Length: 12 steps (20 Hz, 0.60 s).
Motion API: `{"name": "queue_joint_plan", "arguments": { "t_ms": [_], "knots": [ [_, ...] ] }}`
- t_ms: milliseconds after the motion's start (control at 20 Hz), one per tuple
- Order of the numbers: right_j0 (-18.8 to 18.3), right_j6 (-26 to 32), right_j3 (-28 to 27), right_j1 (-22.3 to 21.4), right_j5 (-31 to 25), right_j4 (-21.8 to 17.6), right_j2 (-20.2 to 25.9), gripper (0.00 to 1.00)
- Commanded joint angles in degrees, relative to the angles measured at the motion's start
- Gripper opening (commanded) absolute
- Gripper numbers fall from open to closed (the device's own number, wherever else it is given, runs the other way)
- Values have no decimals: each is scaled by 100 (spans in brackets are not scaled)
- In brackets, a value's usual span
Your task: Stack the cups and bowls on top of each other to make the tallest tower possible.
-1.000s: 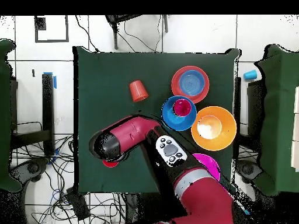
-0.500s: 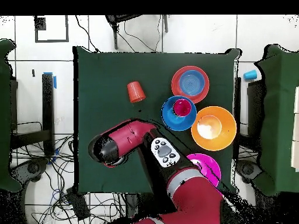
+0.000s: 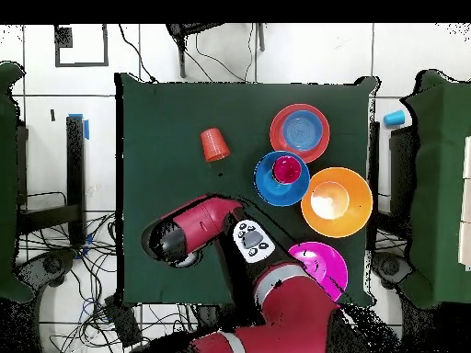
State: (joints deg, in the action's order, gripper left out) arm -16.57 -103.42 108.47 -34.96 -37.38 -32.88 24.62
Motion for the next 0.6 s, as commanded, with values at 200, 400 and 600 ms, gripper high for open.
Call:
{"name": "queue_joint_plan", "arguments": {
  "t_ms": [200, 400, 600],
  "knots": [
    [274, -435, -177, 582, 70, -133, -342, 100],
    [395, -499, -276, 665, 100, -55, -366, 100],
    [453, -506, -362, 788, 211, -26, -398, 100]
  ]
}}
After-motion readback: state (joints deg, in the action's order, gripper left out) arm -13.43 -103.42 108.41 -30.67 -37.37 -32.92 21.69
